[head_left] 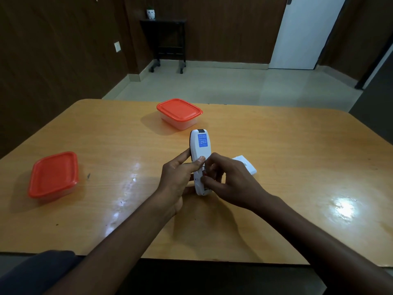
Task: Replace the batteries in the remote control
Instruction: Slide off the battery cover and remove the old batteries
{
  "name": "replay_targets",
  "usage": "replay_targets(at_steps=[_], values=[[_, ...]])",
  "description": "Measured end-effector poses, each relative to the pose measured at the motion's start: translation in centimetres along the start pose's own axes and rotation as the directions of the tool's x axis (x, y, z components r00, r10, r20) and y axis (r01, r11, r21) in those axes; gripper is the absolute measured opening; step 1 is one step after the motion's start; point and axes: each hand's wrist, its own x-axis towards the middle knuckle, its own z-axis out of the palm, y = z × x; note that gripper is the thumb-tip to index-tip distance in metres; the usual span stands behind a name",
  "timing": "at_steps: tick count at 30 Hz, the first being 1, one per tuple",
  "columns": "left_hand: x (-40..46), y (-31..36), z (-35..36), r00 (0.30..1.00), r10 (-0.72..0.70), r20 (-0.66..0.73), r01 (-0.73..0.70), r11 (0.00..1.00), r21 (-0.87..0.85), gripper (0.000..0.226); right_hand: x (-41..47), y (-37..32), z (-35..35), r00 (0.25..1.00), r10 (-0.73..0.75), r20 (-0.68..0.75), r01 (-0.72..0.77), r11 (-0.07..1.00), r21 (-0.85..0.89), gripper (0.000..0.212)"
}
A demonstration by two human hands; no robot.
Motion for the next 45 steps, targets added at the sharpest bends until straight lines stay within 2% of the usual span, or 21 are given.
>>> replay_targets(at_steps=[4,6,7,9,10,11,12,14,16,18,22,25,29,31,45], values=[[0.3,0.4,-0.2,1.0,-0.008,-0.021,0.007,1.0,-0.026,0.047,-0.1,0.0,0.0,0.996,0.05,-0.071,-0.047,0.998,0.036,0.022],[0.5,0.7,-0.4,1.0,-0.016,-0.027,0.015,0.999,-0.046,0.047,-0.2,-0.3,0.2,0.986,0.137,-0.099,-0.124,0.985,0.123,0.021],[0.5,0.8,-0.4,1.0,-0.02,-0.023,0.019,0.998,-0.057,0.046,-0.1,-0.4,0.2,0.968,0.222,-0.112,-0.191,0.953,0.236,0.02],[0.4,0.9,-0.5,0.999,-0.036,-0.015,0.035,0.996,-0.084,0.043,0.0,-0.7,-0.2,0.896,0.428,-0.119,-0.31,0.793,0.524,0.015],[0.4,0.9,-0.5,0.999,-0.043,-0.013,0.041,0.994,-0.098,0.042,0.2,-0.7,-0.4,0.853,0.507,-0.124,-0.342,0.722,0.601,0.013],[0.4,0.9,-0.5,0.999,-0.046,-0.016,0.044,0.993,-0.107,0.042,0.3,-0.5,-0.7,0.822,0.549,-0.151,-0.369,0.716,0.592,0.012],[0.4,0.9,-0.5,0.999,-0.047,-0.017,0.045,0.993,-0.113,0.043,0.4,0.0,-0.8,0.806,0.557,-0.199,-0.409,0.768,0.493,0.011],[0.5,0.8,-0.5,0.999,-0.049,-0.021,0.046,0.992,-0.119,0.044,0.2,1.1,-0.8,0.841,0.467,-0.274,-0.457,0.884,0.103,0.011],[0.5,0.7,-0.6,0.999,-0.046,-0.02,0.043,0.992,-0.121,0.042,-0.1,2.1,-0.4,0.899,0.362,-0.247,-0.418,0.878,-0.233,0.01],[0.6,0.6,-0.6,0.999,-0.045,-0.02,0.042,0.991,-0.125,0.041,-0.1,2.8,0.0,0.92,0.32,-0.225,-0.386,0.838,-0.385,0.011],[0.6,0.5,-0.8,0.999,-0.043,-0.022,0.04,0.991,-0.13,0.041,0.2,2.8,-0.1,0.925,0.285,-0.252,-0.377,0.774,-0.508,0.018],[0.7,0.5,-0.7,0.999,-0.033,-0.02,0.03,0.99,-0.134,0.043,0.2,2.1,0.0,0.926,0.249,-0.283,-0.362,0.796,-0.485,0.017],[0.6,0.5,-0.5,1.0,-0.018,-0.011,0.016,0.99,-0.142,0.049,0.2,0.4,-0.1,0.932,0.289,-0.217,-0.319,0.94,-0.118,0.017],[0.5,0.5,-0.5,1.0,-0.012,-0.004,0.011,0.989,-0.145,0.052,-0.1,-0.1,0.2,0.938,0.295,-0.18,-0.309,0.95,-0.051,0.021],[0.1,-0.4,0.2,0.999,0.015,-0.044,-0.024,0.98,-0.195,0.051,-0.9,-0.7,1.5,0.933,0.171,-0.317,-0.251,0.94,-0.23,0.021]])
